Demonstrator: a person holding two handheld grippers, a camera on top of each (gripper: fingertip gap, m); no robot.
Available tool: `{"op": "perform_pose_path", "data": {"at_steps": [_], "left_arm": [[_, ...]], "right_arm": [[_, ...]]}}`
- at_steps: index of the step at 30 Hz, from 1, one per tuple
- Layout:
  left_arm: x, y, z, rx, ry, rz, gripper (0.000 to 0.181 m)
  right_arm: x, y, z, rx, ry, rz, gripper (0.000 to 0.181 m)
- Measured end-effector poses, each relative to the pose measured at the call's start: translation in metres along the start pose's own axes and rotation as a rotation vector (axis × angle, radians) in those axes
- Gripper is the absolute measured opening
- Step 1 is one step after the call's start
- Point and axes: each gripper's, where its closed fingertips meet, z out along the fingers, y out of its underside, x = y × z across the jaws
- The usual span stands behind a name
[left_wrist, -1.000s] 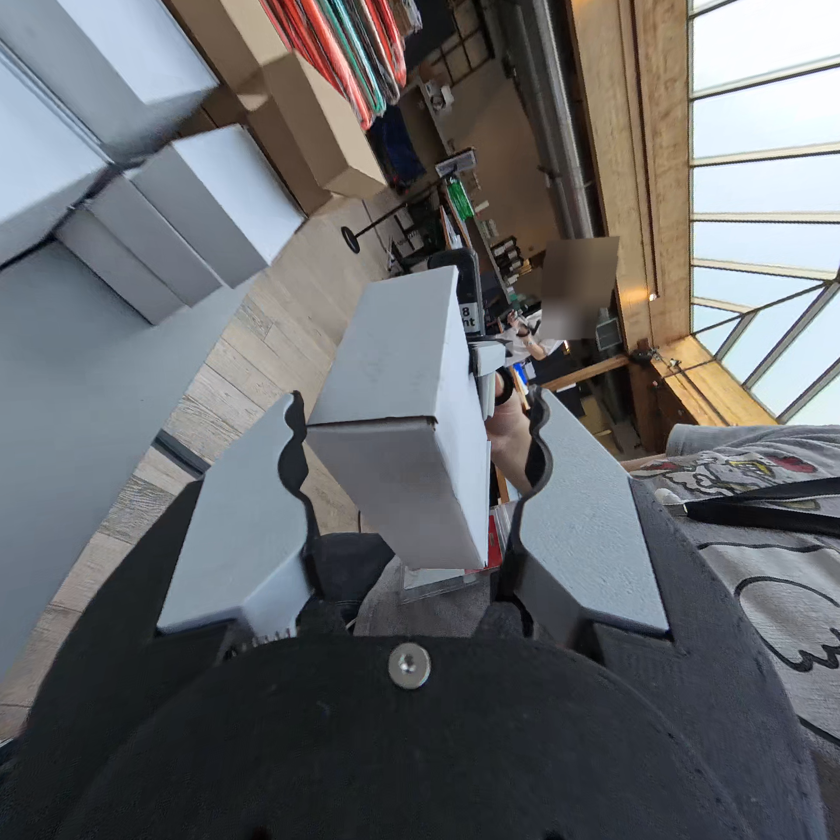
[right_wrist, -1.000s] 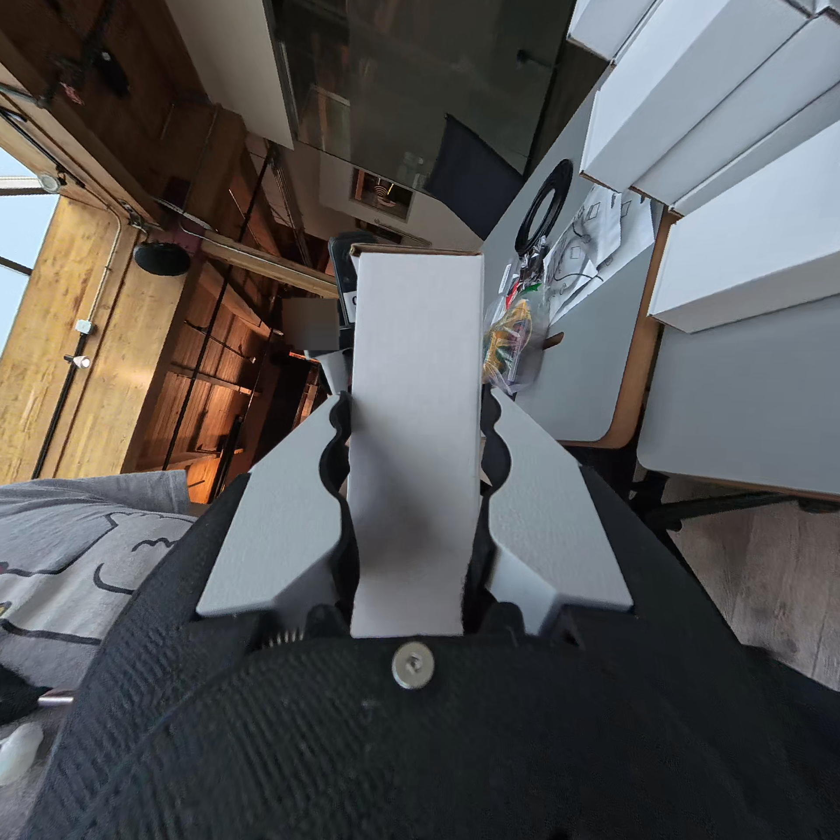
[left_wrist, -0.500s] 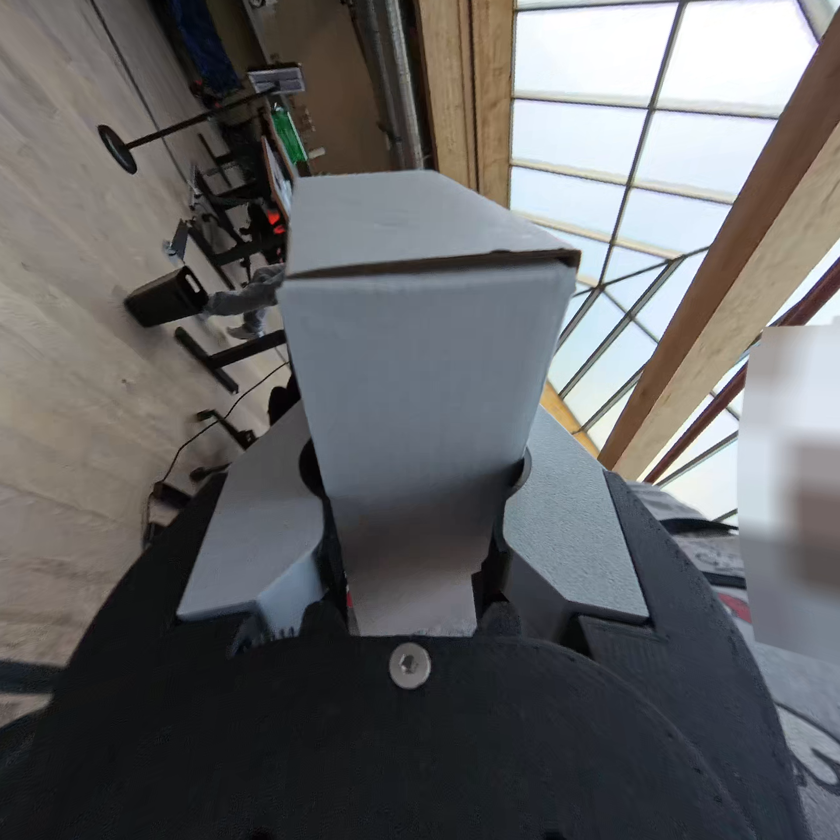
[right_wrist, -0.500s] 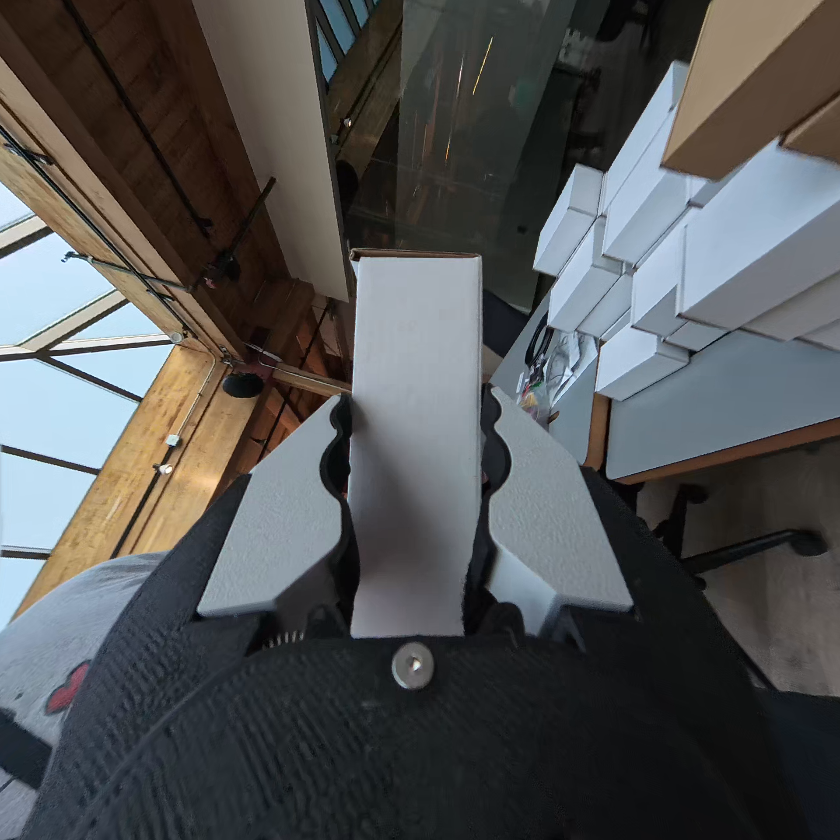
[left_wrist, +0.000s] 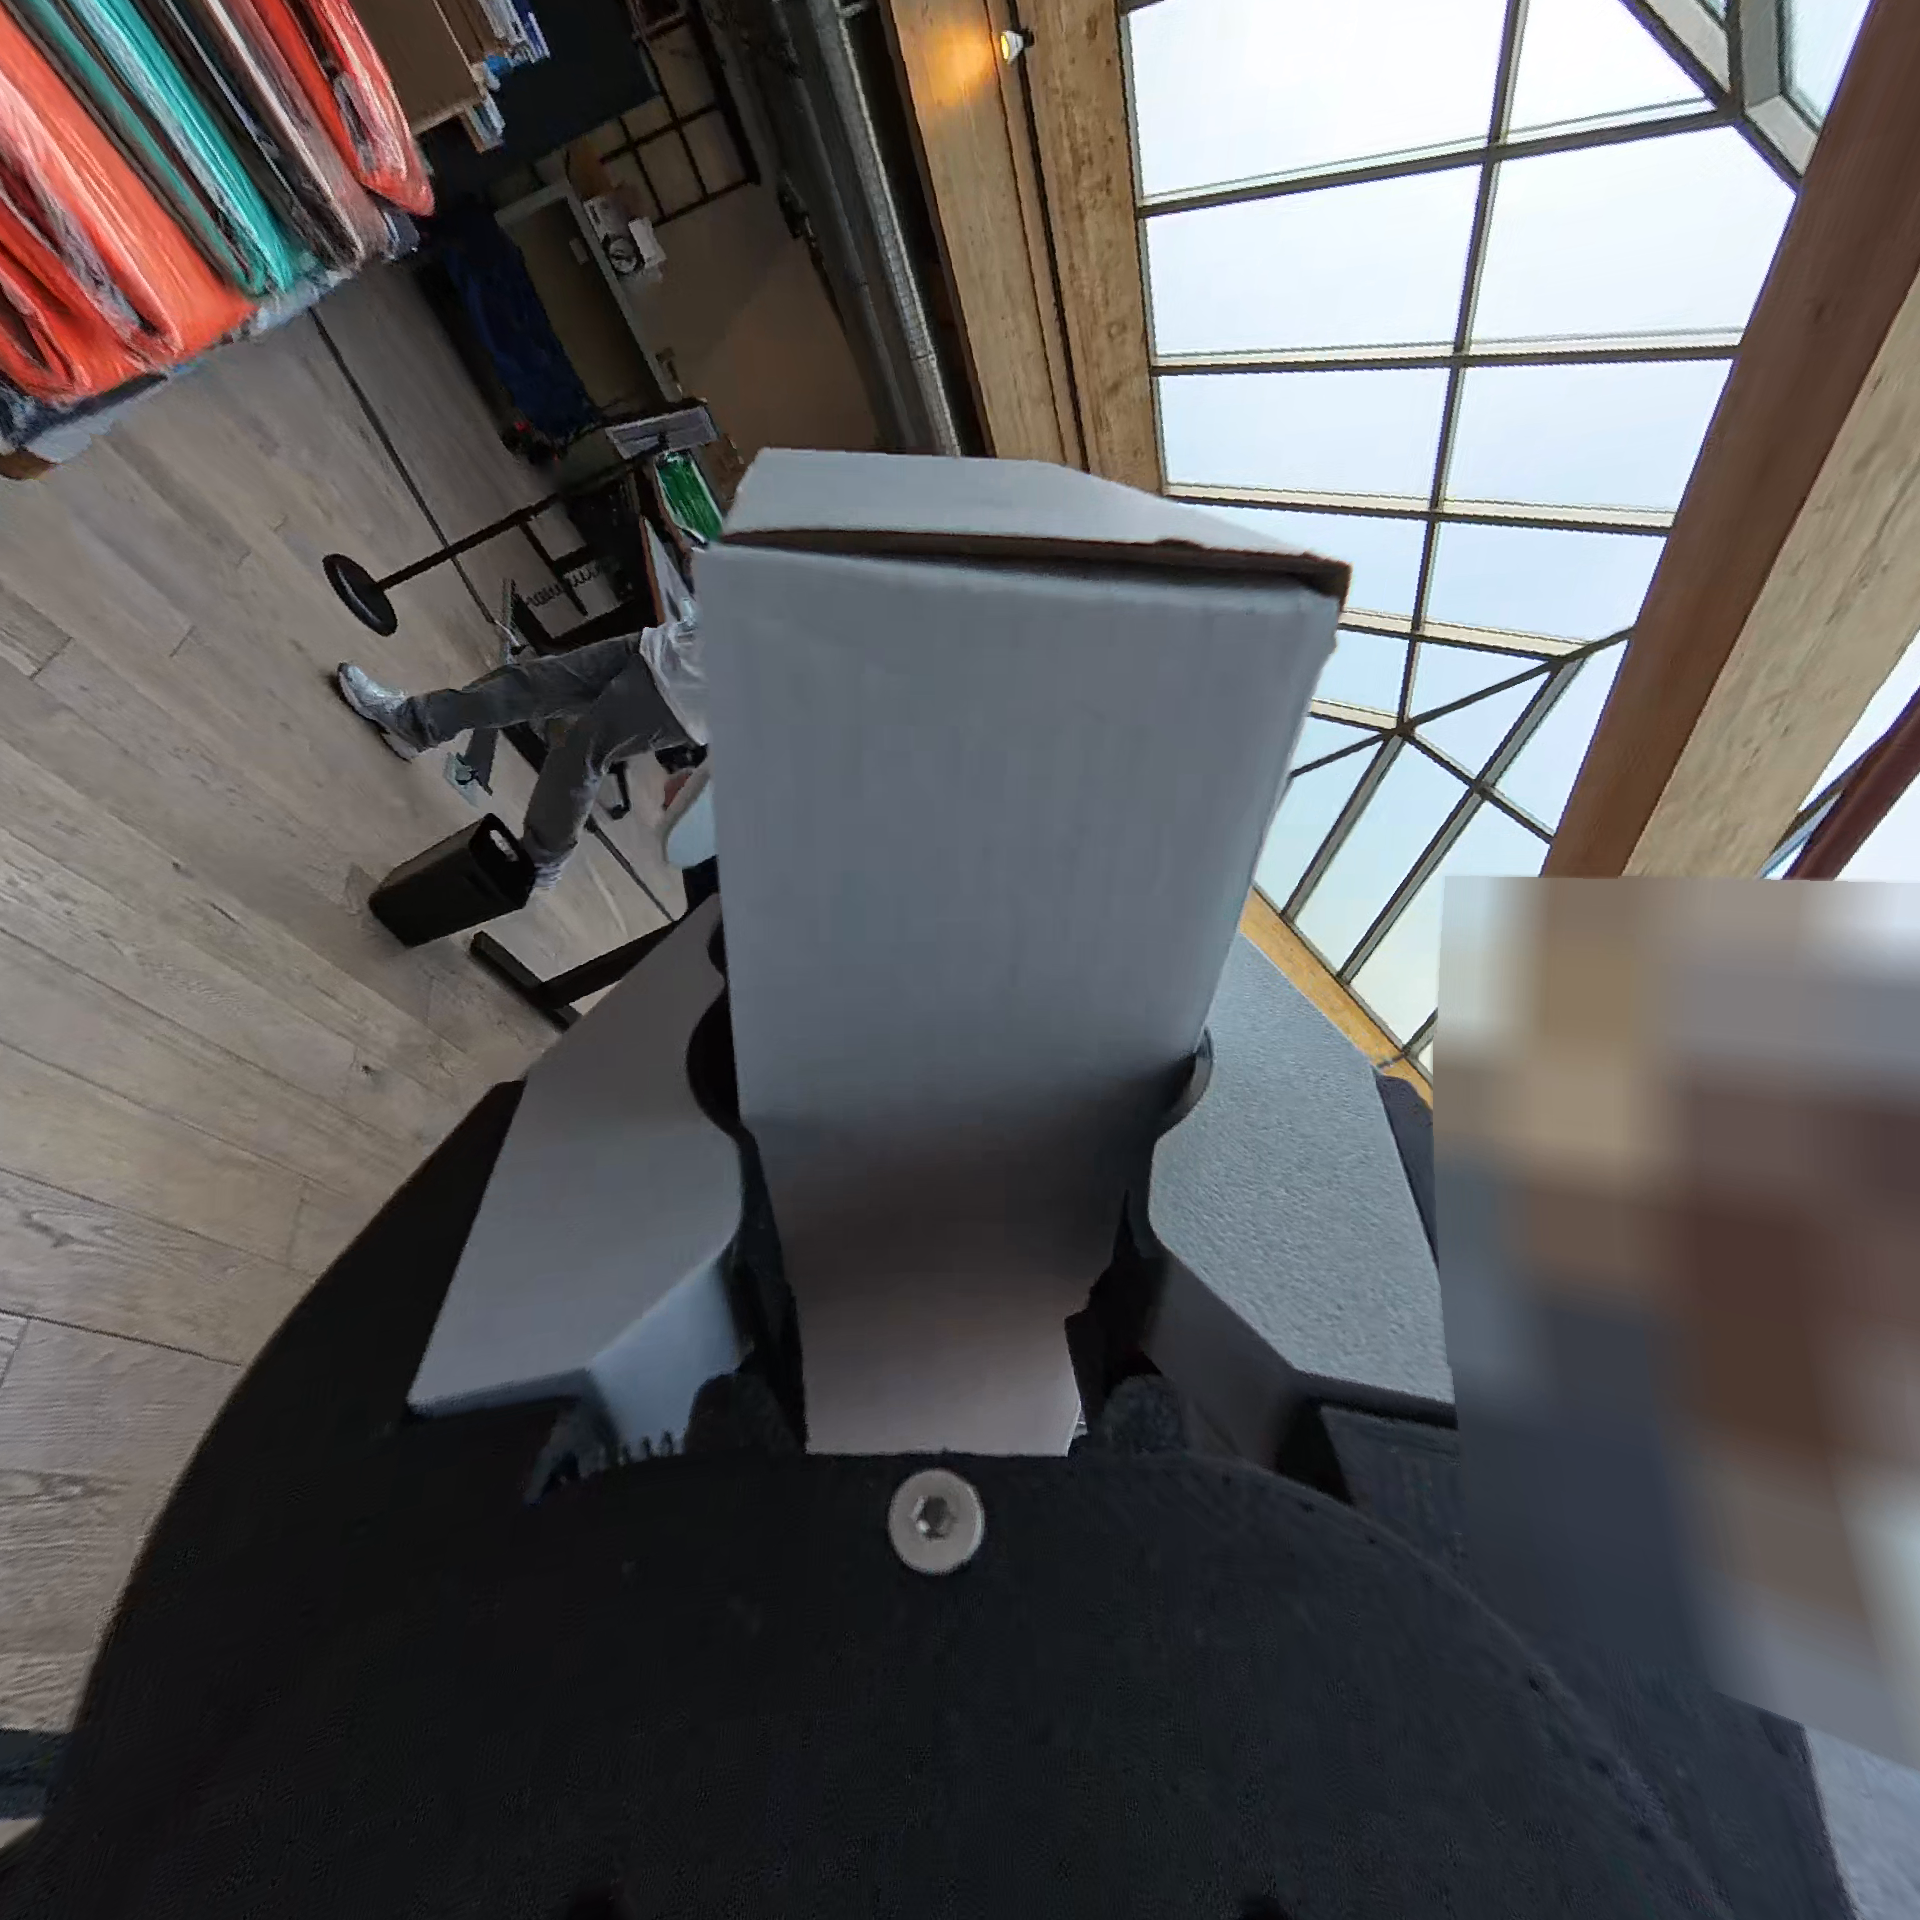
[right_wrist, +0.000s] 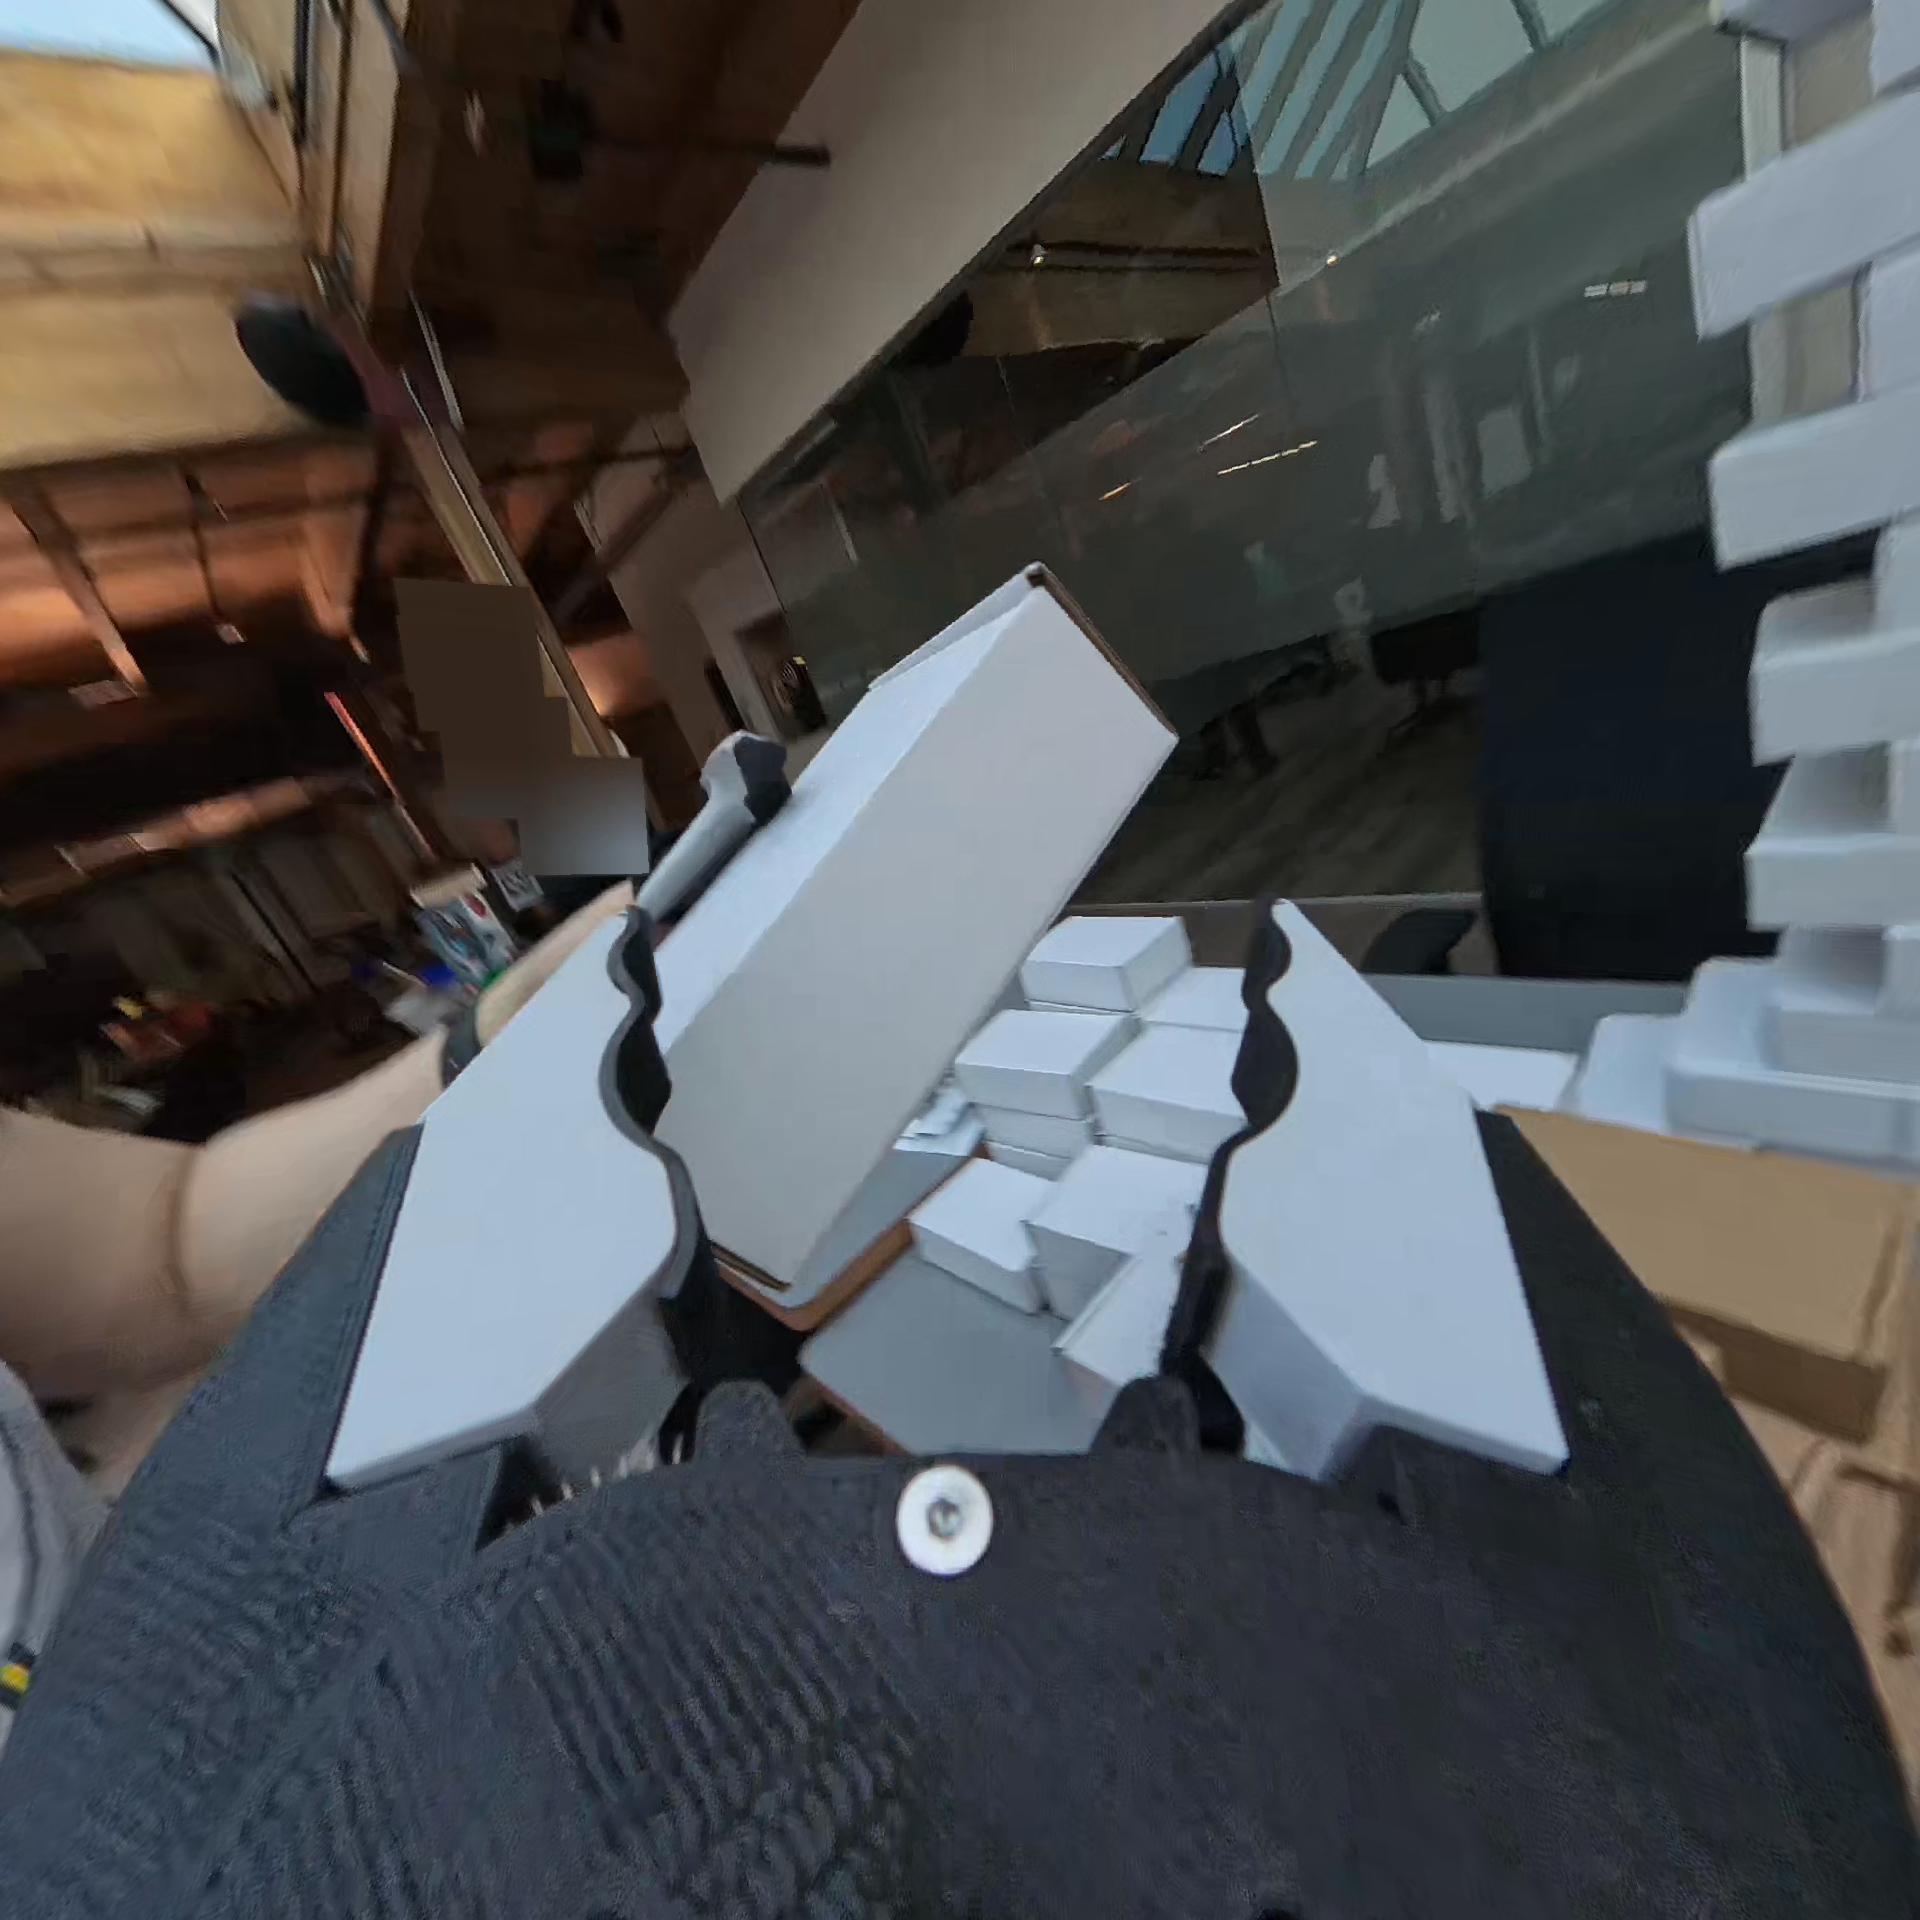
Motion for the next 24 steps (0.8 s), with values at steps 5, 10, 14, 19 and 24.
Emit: {"op": "perform_pose_path", "data": {"at_steps": [5,10,14,19,24], "left_arm": [[-0.010,-0.049,-0.014,0.024,-0.112,-0.128,0.078],[-0.018,-0.089,-0.026,0.095,-0.137,-0.294,0.077],[-0.033,-0.118,-0.023,0.179,-0.210,-0.339,0.077],[-0.042,-0.142,0.010,0.303,-0.199,-0.362,0.077],[-0.025,-0.165,0.054,0.303,-0.158,-0.228,0.076]], "right_arm": [[-0.015,-0.015,0.028,-0.075,-0.017,-0.805,0.119],[-0.015,-0.003,0.048,-0.145,-0.061,-1.271,0.104],[0.022,-0.006,0.064,-0.190,0.055,-1.603,0.098],[0.070,-0.022,0.078,-0.239,0.171,-1.880,0.080],[0.099,-0.065,0.062,-0.170,0.137,-1.951,0.067]]}}
